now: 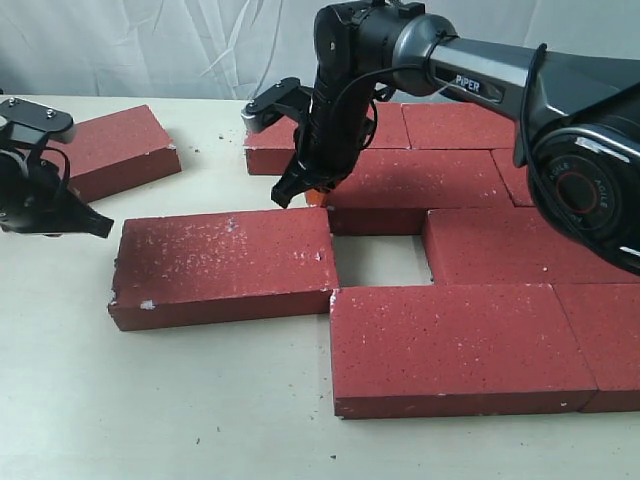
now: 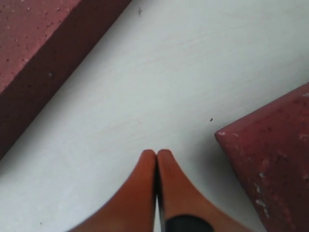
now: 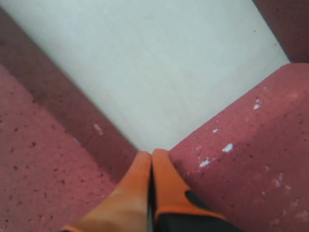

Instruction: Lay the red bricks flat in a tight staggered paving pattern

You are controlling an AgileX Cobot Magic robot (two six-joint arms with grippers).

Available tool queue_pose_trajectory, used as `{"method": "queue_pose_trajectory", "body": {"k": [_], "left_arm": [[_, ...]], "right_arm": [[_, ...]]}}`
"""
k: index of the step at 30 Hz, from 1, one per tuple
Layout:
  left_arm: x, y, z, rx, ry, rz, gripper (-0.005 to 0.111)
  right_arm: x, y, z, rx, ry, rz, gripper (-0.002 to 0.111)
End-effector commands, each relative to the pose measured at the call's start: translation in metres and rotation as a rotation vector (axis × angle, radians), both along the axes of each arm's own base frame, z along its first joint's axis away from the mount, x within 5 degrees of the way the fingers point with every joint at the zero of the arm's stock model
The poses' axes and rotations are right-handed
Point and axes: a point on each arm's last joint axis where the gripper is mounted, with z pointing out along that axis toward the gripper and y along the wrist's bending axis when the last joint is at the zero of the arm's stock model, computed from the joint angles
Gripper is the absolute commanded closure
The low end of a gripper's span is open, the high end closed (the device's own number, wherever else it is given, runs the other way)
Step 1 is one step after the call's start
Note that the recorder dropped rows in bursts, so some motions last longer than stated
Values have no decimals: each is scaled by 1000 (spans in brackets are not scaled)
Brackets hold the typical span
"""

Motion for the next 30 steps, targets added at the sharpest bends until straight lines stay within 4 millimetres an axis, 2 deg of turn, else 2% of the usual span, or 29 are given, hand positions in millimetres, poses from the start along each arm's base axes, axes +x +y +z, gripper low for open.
{"method": "queue_pose_trajectory", "body": {"k": [1,7,14,17,21,24,27,30], "left_arm": [[4,2,2,22,-33,18,107],[7,6,3,64,-70,24,107],[0,16,0,21,7,16,107],[-5,24,-2,-9,60,9,107],[-12,31,-4,-65,132,5,107],[-15,30,-4,-93,169,-17,107],[-18,27,-4,-98,181,-71,107],[-18,25,-4,-110,175,-101,107]], "right_arm": [[-4,-4,5,-25,35,6,109],[6,3,8,57,-70,-22,109],[10,4,9,71,-114,-30,109],[4,-1,24,45,-94,-19,109],[-9,-12,59,-1,-71,9,109],[-10,-26,80,-11,-115,-27,109],[-16,-46,83,36,-46,-84,109],[-30,-61,66,57,71,-112,109]]}}
